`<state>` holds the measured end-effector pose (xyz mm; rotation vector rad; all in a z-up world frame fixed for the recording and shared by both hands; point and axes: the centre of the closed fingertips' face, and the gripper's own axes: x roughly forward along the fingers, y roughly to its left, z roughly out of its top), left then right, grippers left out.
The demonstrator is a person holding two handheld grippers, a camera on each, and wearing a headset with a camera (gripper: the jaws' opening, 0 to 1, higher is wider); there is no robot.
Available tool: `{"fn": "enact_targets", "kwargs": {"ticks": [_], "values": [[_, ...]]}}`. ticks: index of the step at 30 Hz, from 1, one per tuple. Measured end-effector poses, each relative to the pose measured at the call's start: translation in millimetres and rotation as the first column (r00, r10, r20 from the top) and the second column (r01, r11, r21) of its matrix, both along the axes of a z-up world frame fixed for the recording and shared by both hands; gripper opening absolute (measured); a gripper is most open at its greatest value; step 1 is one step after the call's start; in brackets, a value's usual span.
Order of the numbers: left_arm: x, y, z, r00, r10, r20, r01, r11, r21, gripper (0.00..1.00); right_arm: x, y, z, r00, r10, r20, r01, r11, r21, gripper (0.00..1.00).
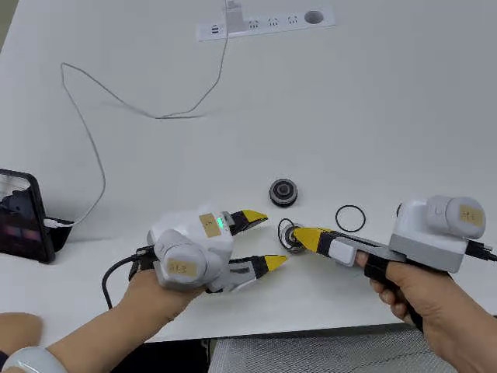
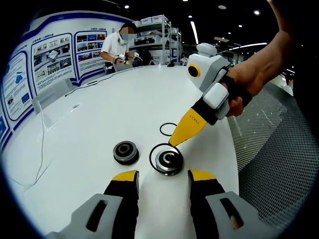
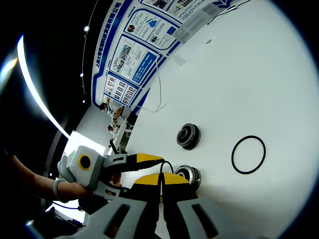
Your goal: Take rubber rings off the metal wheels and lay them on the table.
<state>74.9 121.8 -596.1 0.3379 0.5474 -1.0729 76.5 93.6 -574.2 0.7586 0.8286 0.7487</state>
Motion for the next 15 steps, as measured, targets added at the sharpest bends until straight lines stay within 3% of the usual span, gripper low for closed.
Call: {"fn": "enact_targets", "kwargs": {"ticks": [10,15], "values": [[2.1,7.5,0.1,0.999,0.032,0.0,-0.032,0.999,-0.013,0.44,4.6,-6.5,15.2,0.999,-0.031,0.012,0.03,0.999,0.031,0.02],[5.0,11.5,3.1,0.999,0.053,0.007,-0.053,0.998,-0.024,0.46,9.1,-19.1,18.8,0.998,-0.06,0.025,0.059,0.998,0.033,0.02]]}}
